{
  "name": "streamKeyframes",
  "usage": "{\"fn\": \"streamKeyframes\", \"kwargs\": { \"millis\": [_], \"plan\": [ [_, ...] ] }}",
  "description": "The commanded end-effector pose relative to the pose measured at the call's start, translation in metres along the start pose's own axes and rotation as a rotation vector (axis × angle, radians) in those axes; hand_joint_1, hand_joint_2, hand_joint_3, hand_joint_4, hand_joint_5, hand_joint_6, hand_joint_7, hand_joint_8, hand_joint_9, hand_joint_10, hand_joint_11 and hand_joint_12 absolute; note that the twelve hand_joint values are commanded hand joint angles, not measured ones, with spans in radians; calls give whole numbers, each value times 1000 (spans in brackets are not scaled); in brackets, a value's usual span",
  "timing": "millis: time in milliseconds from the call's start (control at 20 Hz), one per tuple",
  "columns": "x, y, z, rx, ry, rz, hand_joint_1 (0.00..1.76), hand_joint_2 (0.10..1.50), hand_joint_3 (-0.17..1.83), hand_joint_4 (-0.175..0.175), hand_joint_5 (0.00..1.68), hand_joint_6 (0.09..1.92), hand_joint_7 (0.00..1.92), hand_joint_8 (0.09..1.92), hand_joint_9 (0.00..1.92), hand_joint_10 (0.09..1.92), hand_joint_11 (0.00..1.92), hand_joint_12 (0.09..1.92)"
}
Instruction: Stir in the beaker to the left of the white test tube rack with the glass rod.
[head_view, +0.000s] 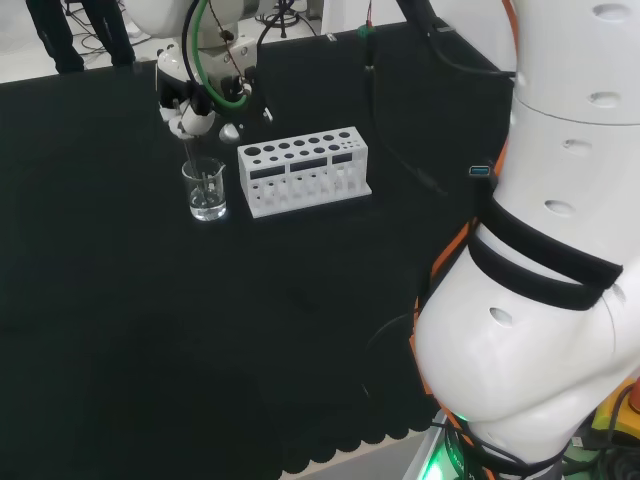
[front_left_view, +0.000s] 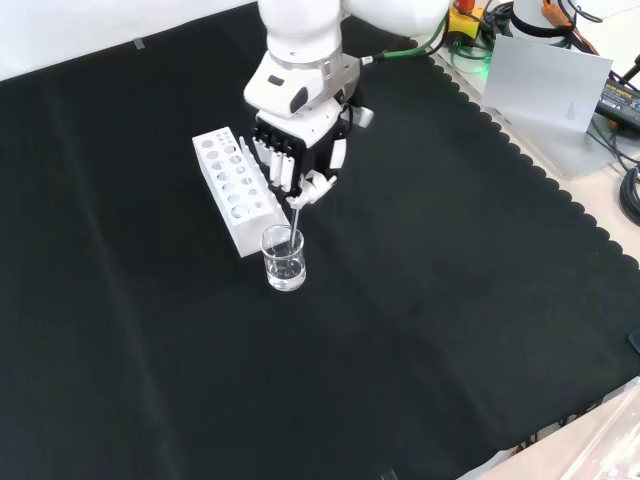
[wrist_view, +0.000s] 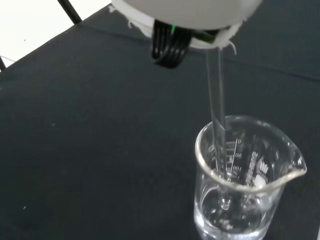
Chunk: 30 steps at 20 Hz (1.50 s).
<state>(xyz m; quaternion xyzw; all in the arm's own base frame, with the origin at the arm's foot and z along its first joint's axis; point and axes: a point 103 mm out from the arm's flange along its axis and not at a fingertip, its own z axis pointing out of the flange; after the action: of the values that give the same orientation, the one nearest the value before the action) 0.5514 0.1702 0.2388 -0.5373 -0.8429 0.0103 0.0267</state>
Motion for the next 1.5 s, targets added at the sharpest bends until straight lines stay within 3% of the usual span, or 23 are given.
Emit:
{"fn": "streamKeyframes", "kwargs": {
  "millis": [50, 350, 550, 1150, 1500],
  "plan": [
    [-24, 18, -1, 6, 1, 4, 1321, 638, 752, -175, 1206, 564, 1245, 1039, 1639, 818, 1652, 796],
    [-42, 9, -5, 9, -14, 36, 1321, 638, 752, -175, 1205, 565, 1245, 1039, 1638, 819, 1652, 796],
    [-42, -1, -7, 5, -20, 46, 1320, 639, 751, -175, 1204, 566, 1245, 1039, 1638, 819, 1652, 796],
    [-8, -14, -12, -18, -23, 19, 1320, 640, 750, -175, 1203, 568, 1244, 1040, 1639, 821, 1652, 797],
    [1, 2, -7, -8, -11, -4, 1320, 641, 749, -175, 1202, 569, 1244, 1040, 1639, 822, 1652, 798]
  ]
}}
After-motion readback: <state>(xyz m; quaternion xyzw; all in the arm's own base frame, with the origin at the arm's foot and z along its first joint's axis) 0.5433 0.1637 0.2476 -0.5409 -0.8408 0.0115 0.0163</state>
